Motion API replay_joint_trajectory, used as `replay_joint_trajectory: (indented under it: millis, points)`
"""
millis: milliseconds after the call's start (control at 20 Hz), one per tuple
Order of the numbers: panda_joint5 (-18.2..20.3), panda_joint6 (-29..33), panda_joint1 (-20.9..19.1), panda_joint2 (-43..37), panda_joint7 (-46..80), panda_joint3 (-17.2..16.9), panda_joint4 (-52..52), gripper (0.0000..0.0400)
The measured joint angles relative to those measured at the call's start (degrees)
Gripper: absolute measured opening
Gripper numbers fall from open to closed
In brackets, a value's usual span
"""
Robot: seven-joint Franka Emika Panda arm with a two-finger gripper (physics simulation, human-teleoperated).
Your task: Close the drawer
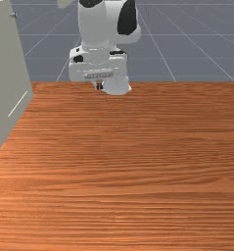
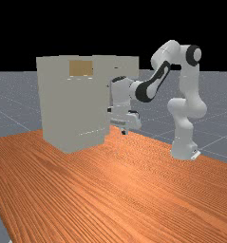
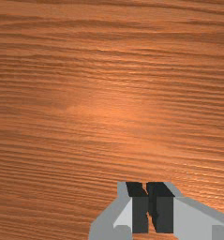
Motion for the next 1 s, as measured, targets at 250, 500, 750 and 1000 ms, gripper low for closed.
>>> replay_joint_trajectory:
  millis: [250,500,750,1000]
  points:
    - [2.43,-1.18,-0.62,-0.20,13.65,-0.15,-0.50,0.0002]
    - [2.63,-1.19,-0.58,-0.05,14.52,-0.07,-0.61,0.0000]
    - [2.63,-1.19,-0.58,-0.04,14.69,-0.10,0.02,0.0000]
    - [2.65,-0.86,-0.87,0.37,14.66,-0.40,0.44,0.0000]
